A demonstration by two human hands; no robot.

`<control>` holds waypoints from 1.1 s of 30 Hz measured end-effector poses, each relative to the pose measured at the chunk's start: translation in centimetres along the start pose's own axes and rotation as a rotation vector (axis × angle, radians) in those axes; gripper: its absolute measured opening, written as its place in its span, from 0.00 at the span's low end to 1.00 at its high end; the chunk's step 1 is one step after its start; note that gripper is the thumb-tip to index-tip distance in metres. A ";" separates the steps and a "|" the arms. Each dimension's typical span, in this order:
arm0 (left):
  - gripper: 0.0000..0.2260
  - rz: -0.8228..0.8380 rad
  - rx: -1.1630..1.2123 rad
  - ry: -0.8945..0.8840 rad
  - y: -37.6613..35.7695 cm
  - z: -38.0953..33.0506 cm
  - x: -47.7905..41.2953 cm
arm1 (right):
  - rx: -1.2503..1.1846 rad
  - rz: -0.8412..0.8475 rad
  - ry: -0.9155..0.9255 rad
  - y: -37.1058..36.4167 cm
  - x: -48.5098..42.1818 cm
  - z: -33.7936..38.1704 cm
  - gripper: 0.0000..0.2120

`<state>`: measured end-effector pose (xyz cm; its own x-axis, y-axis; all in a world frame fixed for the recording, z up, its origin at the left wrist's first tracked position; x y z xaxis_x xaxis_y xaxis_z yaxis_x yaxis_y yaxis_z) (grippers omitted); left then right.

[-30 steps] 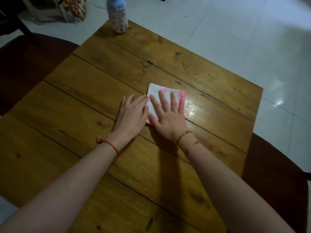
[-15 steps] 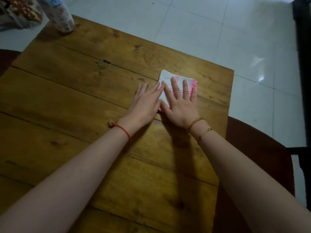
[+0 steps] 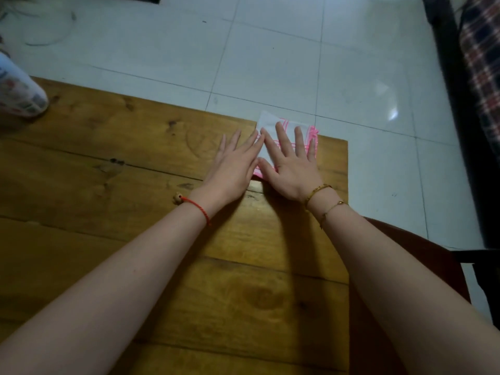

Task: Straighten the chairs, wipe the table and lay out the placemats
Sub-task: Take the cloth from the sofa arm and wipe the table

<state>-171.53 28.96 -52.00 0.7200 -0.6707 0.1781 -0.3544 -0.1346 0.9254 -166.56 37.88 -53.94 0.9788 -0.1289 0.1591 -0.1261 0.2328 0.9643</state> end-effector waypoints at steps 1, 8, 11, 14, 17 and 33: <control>0.24 -0.005 -0.012 -0.013 0.0 -0.3 -0.5 | -0.009 -0.006 -0.005 0.1 -0.1 -0.4 0.29; 0.25 -0.040 0.098 -0.063 0.0 -0.8 0.8 | -0.025 0.017 -0.007 -0.1 1.2 -0.6 0.27; 0.23 -0.059 0.169 -0.088 -0.1 -1.3 2.8 | -0.034 0.046 -0.020 -0.6 3.3 -0.2 0.27; 0.18 -0.085 0.238 -0.099 -0.2 -1.5 5.3 | -0.040 0.035 0.002 -1.1 5.8 0.7 0.29; 0.17 -0.096 0.273 -0.090 -0.4 -1.2 8.1 | -0.096 0.031 0.037 -1.6 8.4 1.5 0.32; 0.25 -0.097 0.264 -0.029 -3.4 1.3 26.7 | -0.109 0.091 0.130 -6.7 23.1 12.8 0.32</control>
<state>-151.94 10.57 -50.80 0.7418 -0.6658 0.0798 -0.4306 -0.3817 0.8179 -145.14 20.97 -54.02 0.9777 0.0211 0.2091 -0.2037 0.3416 0.9175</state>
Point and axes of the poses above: each hand's wrist, its own x-axis away from the middle knuckle, its own y-axis out of the back of the hand, z = x × y, the point moved 10 cm from there along -x, towards the middle knuckle, and after that the axes turned 14 degrees about y, right-handed, at the moved point
